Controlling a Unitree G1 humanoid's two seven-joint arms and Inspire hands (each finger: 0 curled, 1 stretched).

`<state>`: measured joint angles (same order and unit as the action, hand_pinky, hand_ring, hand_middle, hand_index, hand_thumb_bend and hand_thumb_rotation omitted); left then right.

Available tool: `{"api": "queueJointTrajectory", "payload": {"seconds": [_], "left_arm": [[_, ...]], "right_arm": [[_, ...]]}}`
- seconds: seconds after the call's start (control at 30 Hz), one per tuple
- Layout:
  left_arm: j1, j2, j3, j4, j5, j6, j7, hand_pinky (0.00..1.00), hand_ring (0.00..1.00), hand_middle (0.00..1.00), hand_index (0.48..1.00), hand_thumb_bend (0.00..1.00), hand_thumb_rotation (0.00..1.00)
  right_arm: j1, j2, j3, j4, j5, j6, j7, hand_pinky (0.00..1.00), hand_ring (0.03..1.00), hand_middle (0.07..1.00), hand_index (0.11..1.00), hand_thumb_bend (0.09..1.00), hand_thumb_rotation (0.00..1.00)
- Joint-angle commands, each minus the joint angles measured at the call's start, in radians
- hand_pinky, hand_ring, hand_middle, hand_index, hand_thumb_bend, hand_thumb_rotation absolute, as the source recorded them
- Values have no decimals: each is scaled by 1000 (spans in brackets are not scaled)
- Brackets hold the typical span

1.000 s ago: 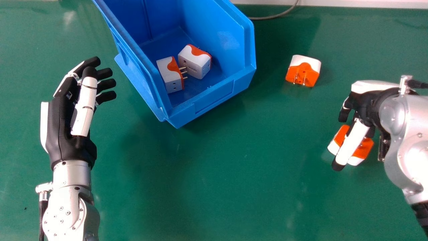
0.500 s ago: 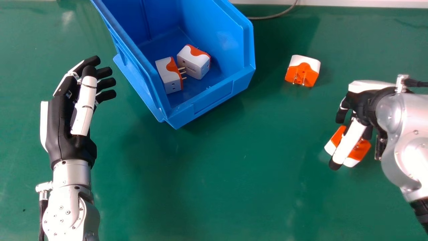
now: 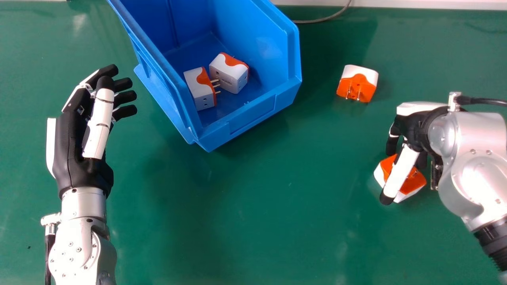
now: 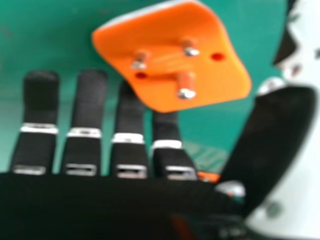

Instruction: Pick all objects and put in blue box

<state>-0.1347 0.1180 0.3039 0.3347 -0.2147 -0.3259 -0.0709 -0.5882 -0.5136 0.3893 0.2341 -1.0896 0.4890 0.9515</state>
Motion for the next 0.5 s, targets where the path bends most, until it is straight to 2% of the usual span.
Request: {"api": "queueJointTrajectory", "payload": {"seconds": [0.0, 0.13, 0.17, 0.23, 0.3, 0.47], "left_arm": [[-8, 12, 6, -17, -4, -8, -3, 635, 665, 686, 721, 512, 616], [-9, 14, 6, -16, -6, -11, -5, 632, 663, 684, 719, 516, 615], [-10, 14, 6, -15, -4, -14, -3, 632, 663, 684, 719, 516, 615], [-9, 13, 6, -18, -8, -9, -4, 629, 661, 682, 717, 523, 615], [-8, 11, 7, -28, -19, 5, -6, 627, 658, 680, 714, 527, 615], [-8, 13, 8, -26, -12, 2, 1, 626, 658, 678, 711, 534, 612]], "right_arm": [[-10, -15, 22, 36, 23, -11, 16, 450, 635, 722, 799, 982, 267], [-16, -28, 38, 60, 39, -33, -5, 480, 665, 742, 815, 980, 277], [-18, -29, 40, 68, 42, -35, -10, 480, 665, 742, 815, 980, 277], [-23, -29, 44, 86, 49, -34, -18, 509, 691, 761, 831, 982, 288], [-28, -30, 51, 104, 56, -37, -27, 535, 714, 779, 848, 985, 304], [-38, -40, 69, 122, 66, -57, -30, 576, 755, 812, 875, 991, 334]]}}
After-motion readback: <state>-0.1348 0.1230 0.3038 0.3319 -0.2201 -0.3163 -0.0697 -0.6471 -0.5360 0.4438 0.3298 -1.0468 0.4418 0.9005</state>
